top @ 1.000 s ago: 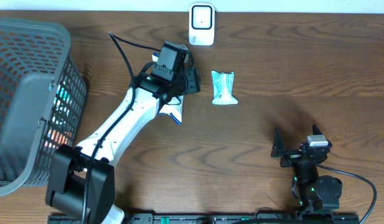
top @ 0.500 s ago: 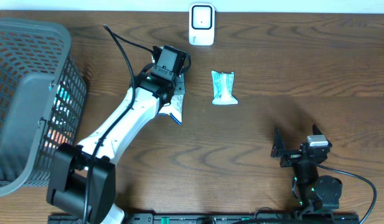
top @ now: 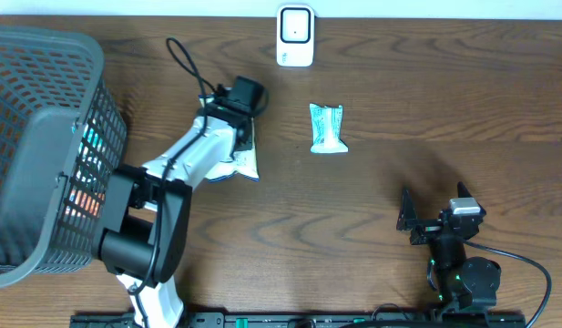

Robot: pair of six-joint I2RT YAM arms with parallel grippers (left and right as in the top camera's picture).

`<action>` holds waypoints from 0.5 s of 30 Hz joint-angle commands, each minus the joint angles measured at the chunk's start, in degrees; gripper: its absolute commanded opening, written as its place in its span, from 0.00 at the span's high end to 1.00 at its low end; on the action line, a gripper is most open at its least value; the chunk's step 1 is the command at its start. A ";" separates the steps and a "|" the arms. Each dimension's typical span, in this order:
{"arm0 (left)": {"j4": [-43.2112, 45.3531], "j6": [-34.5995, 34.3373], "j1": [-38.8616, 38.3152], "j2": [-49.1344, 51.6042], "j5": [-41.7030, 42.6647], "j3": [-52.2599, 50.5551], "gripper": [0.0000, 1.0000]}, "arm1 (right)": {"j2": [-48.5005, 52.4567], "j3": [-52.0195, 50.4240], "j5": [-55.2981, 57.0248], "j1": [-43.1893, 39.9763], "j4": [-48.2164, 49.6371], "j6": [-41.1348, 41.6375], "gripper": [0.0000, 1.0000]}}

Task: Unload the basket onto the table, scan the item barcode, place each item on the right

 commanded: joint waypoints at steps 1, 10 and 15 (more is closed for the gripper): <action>-0.22 -1.18 1.51 -2.45 -1.64 -0.07 0.67 | -0.31 -0.07 0.46 -0.28 -0.24 0.55 0.01; 5.64 -1.18 1.68 -11.52 12.41 0.52 0.64 | -0.31 -0.07 0.46 -0.28 -0.24 0.57 0.01; 9.86 -1.16 1.70 -9.84 12.61 0.50 0.65 | -0.31 -0.07 0.46 -0.28 -0.24 0.55 0.01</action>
